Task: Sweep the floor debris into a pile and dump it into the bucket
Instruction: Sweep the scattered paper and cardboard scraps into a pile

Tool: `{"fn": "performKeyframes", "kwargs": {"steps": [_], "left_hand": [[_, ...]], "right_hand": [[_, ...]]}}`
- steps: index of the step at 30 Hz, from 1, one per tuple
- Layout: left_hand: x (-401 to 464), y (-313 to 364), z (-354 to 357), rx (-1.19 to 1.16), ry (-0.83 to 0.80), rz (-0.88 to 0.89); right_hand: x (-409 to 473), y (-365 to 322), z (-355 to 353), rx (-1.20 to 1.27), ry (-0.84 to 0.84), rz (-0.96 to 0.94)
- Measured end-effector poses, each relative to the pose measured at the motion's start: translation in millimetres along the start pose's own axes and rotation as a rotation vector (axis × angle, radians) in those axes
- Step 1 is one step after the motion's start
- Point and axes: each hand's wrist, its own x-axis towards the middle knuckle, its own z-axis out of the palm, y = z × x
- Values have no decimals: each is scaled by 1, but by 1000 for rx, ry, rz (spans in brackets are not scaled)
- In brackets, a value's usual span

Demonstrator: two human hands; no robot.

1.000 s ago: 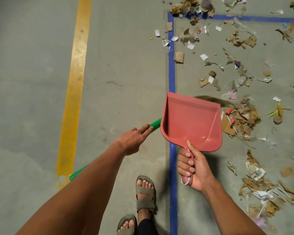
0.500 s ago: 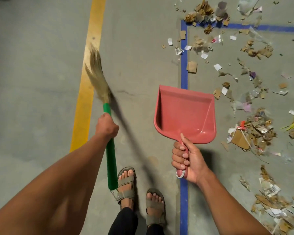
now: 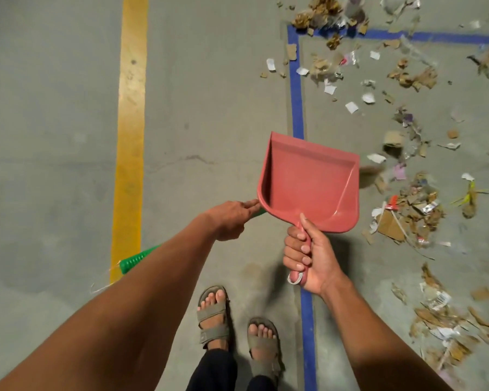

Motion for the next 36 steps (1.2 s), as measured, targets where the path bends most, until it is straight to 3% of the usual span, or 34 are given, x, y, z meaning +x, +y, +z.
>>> {"fn": "performKeyframes", "kwargs": {"steps": [5,13,16,19,23,31,36], "left_hand": [[-41,-36,-21,-99,107,-141],[-78,-115,-67,-356,501,-668],[-62,-128,-85,-437,550,-846],[-34,-131,-100,-526,468,-1001],[15,-111,-101,-439,380,-862],[96,-51,-101,-90,-65,-197],[93,-20,-123,38,-134,18]], "right_hand": [[-2,-12,32,21,-16,-14],[33,-36,70,15,-85,0],[49,-47,77,17,-85,18],[65,-64,75,9,-80,22],[78,-97,59,-24,-64,16],[67,-153,28,-2,27,-32],[54,-161,42,11,19,-39]]}}
